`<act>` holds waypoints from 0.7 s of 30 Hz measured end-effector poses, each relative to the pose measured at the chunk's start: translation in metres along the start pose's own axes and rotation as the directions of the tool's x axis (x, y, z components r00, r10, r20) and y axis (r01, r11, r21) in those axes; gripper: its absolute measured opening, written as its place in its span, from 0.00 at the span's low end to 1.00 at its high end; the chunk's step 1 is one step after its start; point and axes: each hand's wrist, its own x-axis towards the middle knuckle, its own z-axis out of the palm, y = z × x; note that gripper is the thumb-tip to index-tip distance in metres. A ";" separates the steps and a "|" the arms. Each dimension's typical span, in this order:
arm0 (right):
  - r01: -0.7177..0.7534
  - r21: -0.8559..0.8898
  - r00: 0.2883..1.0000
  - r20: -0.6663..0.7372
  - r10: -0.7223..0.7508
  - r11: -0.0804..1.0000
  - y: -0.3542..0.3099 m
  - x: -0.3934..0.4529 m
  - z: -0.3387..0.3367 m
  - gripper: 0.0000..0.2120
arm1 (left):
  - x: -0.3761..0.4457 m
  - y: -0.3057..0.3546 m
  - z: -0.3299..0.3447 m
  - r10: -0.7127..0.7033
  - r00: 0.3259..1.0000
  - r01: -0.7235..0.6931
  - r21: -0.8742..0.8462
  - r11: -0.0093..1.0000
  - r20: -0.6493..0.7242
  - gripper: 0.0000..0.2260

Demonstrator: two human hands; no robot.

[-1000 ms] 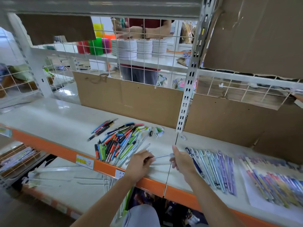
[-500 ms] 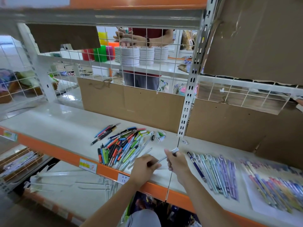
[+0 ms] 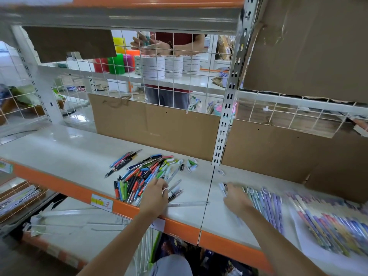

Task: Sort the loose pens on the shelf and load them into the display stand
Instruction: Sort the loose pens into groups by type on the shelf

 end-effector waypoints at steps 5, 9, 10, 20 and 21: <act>0.016 -0.107 0.994 -0.105 -0.027 0.994 -0.005 -0.002 0.001 0.15 | -0.004 0.006 0.009 0.065 0.998 -0.064 0.089 0.994 -0.003 0.05; 0.153 -0.033 0.986 -0.060 -0.155 0.988 -0.017 0.001 0.004 0.12 | -0.006 0.005 0.013 0.083 0.996 -0.081 0.105 0.991 -0.022 0.06; 0.187 -0.005 0.981 -0.055 -0.187 0.982 -0.021 0.003 0.006 0.12 | -0.006 0.004 0.014 0.085 0.996 -0.081 0.102 0.991 -0.032 0.06; 0.452 0.127 0.891 -0.116 -0.439 0.883 -0.080 0.030 0.025 0.11 | -0.010 0.007 0.013 0.114 0.991 -0.104 0.132 0.986 -0.067 0.08; 0.478 0.133 0.878 -0.095 -0.469 0.868 -0.087 0.031 0.029 0.11 | -0.011 0.009 0.012 0.102 0.993 -0.094 0.139 0.986 -0.055 0.08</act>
